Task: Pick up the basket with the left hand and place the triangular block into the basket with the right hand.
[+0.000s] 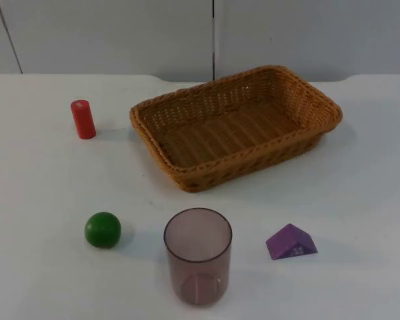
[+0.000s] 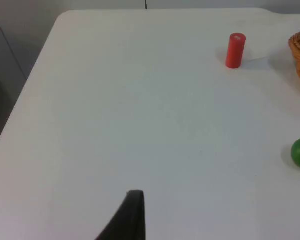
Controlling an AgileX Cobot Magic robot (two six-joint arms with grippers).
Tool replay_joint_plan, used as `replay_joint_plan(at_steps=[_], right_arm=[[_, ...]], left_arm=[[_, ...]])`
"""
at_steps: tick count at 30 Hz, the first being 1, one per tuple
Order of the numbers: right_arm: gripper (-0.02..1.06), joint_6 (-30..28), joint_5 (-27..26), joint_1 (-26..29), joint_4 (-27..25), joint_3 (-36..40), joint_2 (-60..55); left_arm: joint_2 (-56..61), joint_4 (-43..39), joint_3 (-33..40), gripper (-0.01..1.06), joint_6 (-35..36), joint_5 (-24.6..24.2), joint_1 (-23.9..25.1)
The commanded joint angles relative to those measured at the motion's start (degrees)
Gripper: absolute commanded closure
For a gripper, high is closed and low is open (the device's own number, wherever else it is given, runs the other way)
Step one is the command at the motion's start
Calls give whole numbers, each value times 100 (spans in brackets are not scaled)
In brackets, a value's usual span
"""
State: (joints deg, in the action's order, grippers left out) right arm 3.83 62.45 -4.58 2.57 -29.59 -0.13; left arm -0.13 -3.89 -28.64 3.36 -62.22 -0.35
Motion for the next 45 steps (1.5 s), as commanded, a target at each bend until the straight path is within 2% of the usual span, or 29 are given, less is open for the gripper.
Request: replay_joint_plan(at_steps=[1, 45], right_arm=[[0, -14, -63, -13, -14, 14, 13], [0, -3, -63, -13, 9, 2, 13]], left_arm=[[13, -124, 28, 0, -3, 62, -21], [13, -82, 28, 0, -6, 62, -21]])
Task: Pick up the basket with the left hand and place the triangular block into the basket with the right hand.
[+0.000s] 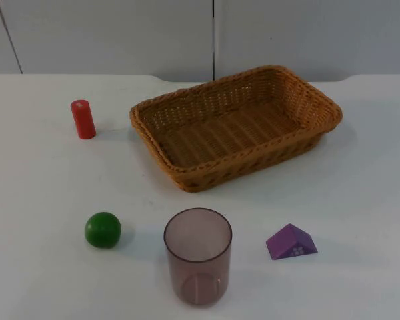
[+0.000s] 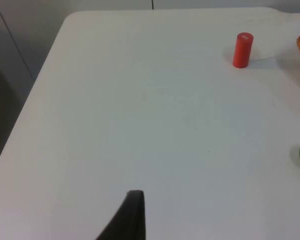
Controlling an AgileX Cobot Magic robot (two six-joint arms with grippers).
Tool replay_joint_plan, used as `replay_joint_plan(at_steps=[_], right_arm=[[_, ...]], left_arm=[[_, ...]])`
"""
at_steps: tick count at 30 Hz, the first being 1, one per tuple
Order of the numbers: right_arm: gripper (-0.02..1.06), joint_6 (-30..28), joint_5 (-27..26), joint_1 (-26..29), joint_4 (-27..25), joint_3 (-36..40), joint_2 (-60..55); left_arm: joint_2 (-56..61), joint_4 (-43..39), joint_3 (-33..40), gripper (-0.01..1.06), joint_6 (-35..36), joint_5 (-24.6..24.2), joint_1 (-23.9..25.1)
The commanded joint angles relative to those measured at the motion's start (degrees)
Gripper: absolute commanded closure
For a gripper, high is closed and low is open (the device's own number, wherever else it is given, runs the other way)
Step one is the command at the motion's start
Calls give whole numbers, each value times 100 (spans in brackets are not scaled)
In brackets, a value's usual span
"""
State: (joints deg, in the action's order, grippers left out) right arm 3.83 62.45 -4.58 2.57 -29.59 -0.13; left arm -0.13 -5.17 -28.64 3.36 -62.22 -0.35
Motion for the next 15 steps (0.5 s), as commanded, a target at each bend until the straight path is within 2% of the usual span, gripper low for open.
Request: replay_joint_plan(at_steps=[1, 9, 11, 13, 14, 15], right_arm=[[0, -14, -63, -13, 9, 2, 13], [0, -3, -99, -13, 9, -139, -60], [0, -3, -200, -13, 18, -399, -407], [0, -3, -440, -13, 31, -695, -869], [0, -3, -440, -13, 31, -695, -869], [0, -3, -616, -13, 31, -861, -1074]], left_arm=[[13, 46, 28, 0, -4, 62, -21], [-285, 95, -87, 0, 10, 156, -21], [-728, 84, -314, 0, 10, 432, -21], [-1279, 71, -619, 0, 69, 911, -21], [-1279, 71, -619, 0, 69, 911, -21], [-1532, 60, -761, 0, 132, 1116, -21]])
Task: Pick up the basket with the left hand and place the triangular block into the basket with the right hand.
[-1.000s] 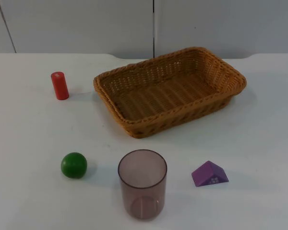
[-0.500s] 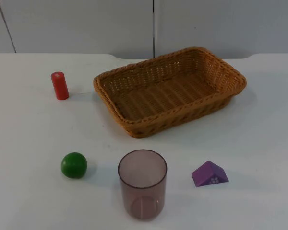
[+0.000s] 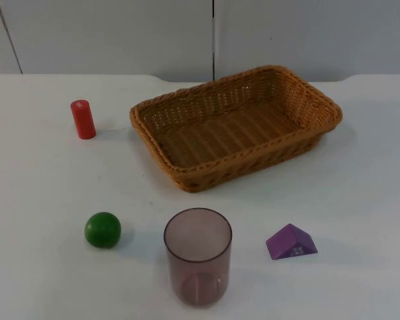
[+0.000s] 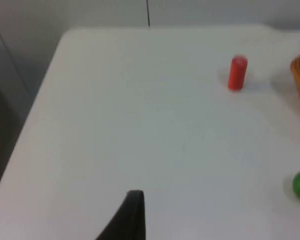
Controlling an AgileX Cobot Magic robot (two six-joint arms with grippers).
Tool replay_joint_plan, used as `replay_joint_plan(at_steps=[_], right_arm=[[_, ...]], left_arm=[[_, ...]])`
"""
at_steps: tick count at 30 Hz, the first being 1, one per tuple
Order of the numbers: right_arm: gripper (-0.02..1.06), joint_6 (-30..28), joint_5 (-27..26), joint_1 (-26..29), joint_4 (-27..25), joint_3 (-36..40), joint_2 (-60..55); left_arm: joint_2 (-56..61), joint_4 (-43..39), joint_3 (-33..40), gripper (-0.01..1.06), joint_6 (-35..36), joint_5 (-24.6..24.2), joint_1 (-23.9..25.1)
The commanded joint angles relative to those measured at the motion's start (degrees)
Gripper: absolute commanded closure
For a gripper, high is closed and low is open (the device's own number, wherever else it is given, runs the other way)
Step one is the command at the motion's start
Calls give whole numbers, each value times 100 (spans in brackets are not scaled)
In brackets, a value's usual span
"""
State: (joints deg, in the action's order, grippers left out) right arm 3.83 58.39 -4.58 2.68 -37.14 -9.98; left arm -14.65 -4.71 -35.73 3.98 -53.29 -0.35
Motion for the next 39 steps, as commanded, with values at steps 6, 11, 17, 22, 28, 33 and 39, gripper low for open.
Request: replay_joint_plan(at_steps=[6, 11, 17, 22, 28, 33, 39], right_arm=[[0, -3, -1050, -13, 389, -842, -1341], [0, 41, -1474, -13, 483, -1449, -2241], [0, 152, -1803, -13, 462, -1841, -3062], [0, 152, -1856, -13, 462, -1879, -3453], [0, 166, -1965, -13, 428, -1879, -3777], [0, 166, -2029, -13, 428, -1879, -3830], [0, 166, -2015, -13, 428, -1879, -3830]], left_arm=[[-1602, 127, -943, 0, 148, 1144, -21], [-2745, 377, -1747, 0, 93, 1423, -21], [-4031, 836, -2404, 0, -43, 1507, -21], [-4714, 1351, -2381, 0, -398, 1443, -21], [-5539, 2123, -2050, 0, -1090, 1451, -21], [-6331, 3165, -1897, 0, -1753, 1650, -32], [-7321, 4007, -1897, 0, -2190, 1792, -167]])
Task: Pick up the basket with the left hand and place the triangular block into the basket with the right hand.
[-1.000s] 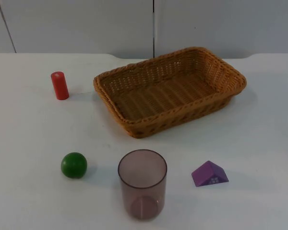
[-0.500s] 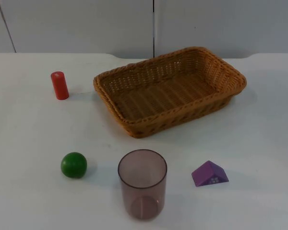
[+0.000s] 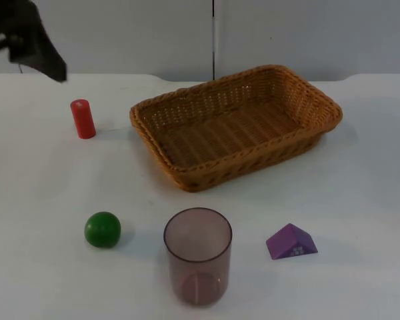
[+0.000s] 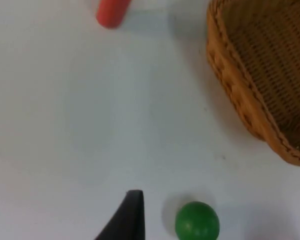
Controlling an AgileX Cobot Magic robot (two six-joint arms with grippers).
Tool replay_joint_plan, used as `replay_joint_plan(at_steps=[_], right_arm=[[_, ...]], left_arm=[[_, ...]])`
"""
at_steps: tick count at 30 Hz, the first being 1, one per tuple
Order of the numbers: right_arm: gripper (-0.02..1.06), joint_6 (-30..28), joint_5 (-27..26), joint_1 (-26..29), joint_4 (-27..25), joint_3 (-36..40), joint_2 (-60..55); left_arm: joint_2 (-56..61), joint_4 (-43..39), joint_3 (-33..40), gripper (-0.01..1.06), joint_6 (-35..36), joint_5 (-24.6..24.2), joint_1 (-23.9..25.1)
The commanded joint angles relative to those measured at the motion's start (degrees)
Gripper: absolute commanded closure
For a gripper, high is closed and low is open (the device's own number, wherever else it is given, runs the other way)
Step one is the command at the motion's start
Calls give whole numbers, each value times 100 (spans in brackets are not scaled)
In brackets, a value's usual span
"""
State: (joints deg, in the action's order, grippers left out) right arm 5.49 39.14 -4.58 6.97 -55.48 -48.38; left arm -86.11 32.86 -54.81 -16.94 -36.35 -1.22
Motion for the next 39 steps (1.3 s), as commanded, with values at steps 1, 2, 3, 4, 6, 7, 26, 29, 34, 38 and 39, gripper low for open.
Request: replay_joint_plan(at_steps=[1, 2, 3, 4, 6, 7, 26, 29, 34, 38, 39], right_arm=[[0, 0, -90, -13, -1, -44, 10], [0, 0, -90, -13, -1, -44, 10], [0, 0, -90, -13, -1, -44, 10], [0, 0, -90, -13, -1, -44, 10], [0, 0, -90, -13, -1, -44, 10], [0, 0, -90, -13, -1, -44, 10], [0, 0, -90, -13, -1, -44, 10], [0, 0, -90, -13, -1, -44, 10], [0, -43, -91, -13, 18, -44, 10], [0, -54, -91, -13, 18, -44, 10], [0, -54, -91, -13, 18, -44, 10]], left_arm=[[-321, 259, 11, 0, -99, 162, -163], [-458, 275, 11, 0, -99, 242, -276], [-617, 273, 11, 0, -76, 306, -373], [-617, 273, 11, 0, -76, 306, -373], [-920, 304, -55, 0, -49, 435, -627], [-1100, 331, -155, 0, -33, 492, -755], [-3303, -26, -2253, 0, 2398, 896, -1500], [-3616, -1403, -2526, 0, 3772, 966, -1740], [-3851, -2822, -2765, 0, 5383, 934, -1880], [-4001, -2874, -2988, 0, 5583, 859, -1880], [-4001, -2874, -2988, 0, 5583, 859, -1880]])
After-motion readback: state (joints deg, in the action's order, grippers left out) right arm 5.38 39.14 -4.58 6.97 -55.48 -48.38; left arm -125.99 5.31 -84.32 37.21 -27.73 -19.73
